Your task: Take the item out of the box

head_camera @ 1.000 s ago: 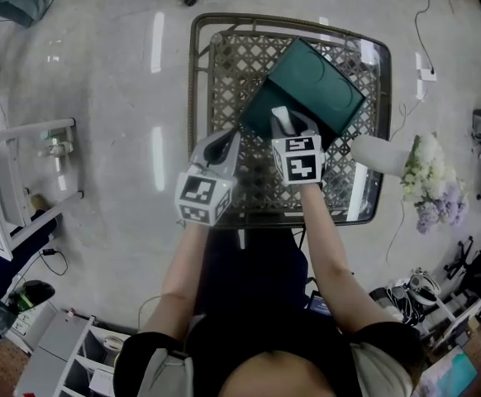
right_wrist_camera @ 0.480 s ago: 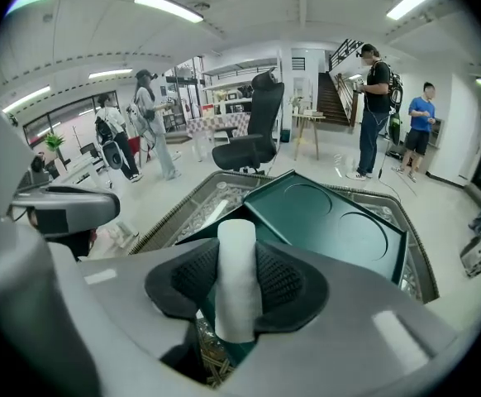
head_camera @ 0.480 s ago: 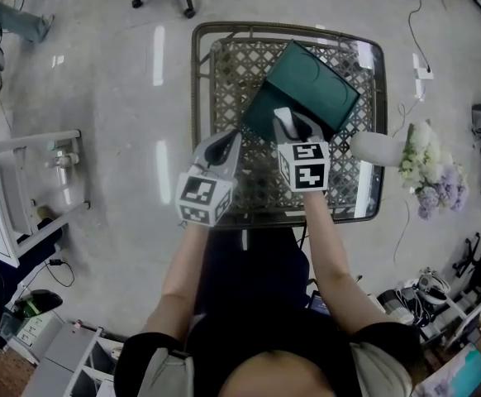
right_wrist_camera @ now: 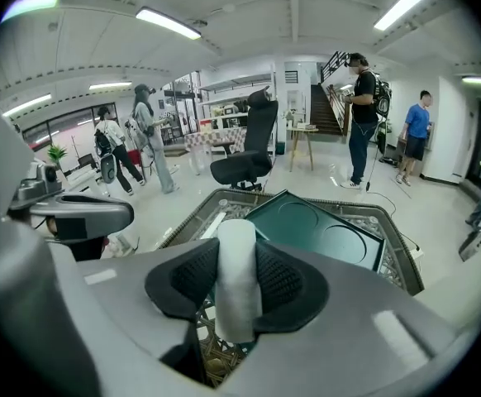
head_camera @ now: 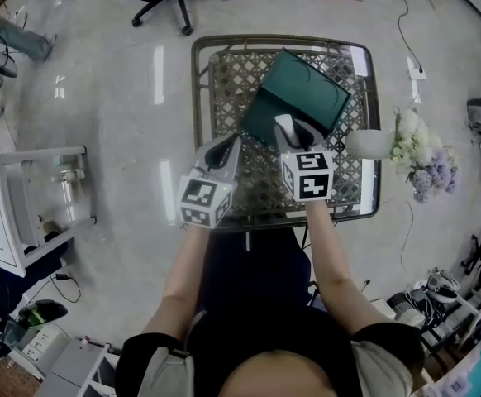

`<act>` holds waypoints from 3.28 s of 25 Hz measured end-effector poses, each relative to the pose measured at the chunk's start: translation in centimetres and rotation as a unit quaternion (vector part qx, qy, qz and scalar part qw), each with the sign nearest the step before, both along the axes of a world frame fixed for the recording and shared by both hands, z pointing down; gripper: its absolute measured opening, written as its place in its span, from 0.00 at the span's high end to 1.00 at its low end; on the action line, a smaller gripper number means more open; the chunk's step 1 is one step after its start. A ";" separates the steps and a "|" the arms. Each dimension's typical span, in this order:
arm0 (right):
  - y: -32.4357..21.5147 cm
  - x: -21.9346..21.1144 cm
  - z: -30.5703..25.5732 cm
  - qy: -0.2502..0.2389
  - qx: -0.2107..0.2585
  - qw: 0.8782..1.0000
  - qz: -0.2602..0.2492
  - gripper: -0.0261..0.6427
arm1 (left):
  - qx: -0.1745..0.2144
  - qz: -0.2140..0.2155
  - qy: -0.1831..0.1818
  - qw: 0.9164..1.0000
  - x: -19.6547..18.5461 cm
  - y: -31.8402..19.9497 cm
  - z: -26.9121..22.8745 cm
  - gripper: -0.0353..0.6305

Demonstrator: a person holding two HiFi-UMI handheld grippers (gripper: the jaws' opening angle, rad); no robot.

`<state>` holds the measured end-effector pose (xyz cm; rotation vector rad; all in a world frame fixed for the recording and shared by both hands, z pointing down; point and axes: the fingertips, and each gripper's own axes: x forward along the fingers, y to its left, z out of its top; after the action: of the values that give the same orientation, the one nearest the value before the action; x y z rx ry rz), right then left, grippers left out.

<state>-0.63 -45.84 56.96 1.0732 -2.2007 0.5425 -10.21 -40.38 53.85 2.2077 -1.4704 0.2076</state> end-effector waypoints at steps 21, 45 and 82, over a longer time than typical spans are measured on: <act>3.9 2.8 -7.1 -0.061 0.056 0.995 0.061 0.76 | 0.041 0.046 -0.005 0.998 2.1 1.0 -4.6 0.94; 7.3 8.2 -17.4 -0.134 0.181 0.968 0.111 0.76 | 0.130 0.103 -0.009 0.986 4.8 2.9 -13.0 0.94; 12.9 11.6 -16.0 -0.153 0.174 0.963 0.140 0.76 | 0.132 0.121 -0.008 0.984 7.2 6.7 -11.6 0.94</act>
<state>11.01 -32.96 40.95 1.5941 -2.4914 0.4750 -2.99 -33.67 42.20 2.6054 -1.2975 0.1139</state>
